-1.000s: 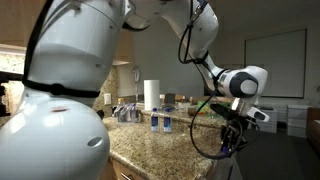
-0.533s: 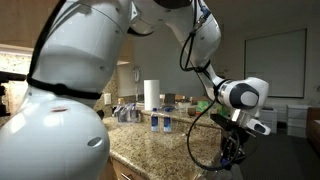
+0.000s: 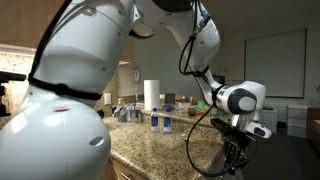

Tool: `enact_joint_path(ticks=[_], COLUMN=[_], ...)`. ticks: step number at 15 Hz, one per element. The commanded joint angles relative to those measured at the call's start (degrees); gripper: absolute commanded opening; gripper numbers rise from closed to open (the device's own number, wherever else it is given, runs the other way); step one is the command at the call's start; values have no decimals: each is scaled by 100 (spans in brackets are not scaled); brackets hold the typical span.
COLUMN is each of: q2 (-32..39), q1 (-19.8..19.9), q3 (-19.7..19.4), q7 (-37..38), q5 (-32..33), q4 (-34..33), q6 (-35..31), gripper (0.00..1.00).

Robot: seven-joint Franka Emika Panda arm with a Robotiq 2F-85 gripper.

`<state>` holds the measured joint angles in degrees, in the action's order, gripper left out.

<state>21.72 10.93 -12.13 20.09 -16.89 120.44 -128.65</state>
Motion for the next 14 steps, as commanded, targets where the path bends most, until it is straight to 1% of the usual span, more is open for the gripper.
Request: enact_joint_path(ticks=[1, 2, 3, 6, 9, 11, 13, 14], q2=[-51, -54, -57, -74, -142, -377, -772, -873], q1=[-105, -127, -123, -113, -132, -170, -228, -278], q3=[-14, -11, -38, -61, -98, -72, 117, 241], q7=[132, 119, 118, 99, 136, 107, -53, -152], q5=[169, 206, 247, 340, 459, 538, 386, 287], q4=[150, 158, 135, 107, 44, -90, -279, -360], q6=[-245, -252, -239, -269, -318, -293, -233, -308], gripper=[10, 60, 61, 78, 98, 100, 100, 100])
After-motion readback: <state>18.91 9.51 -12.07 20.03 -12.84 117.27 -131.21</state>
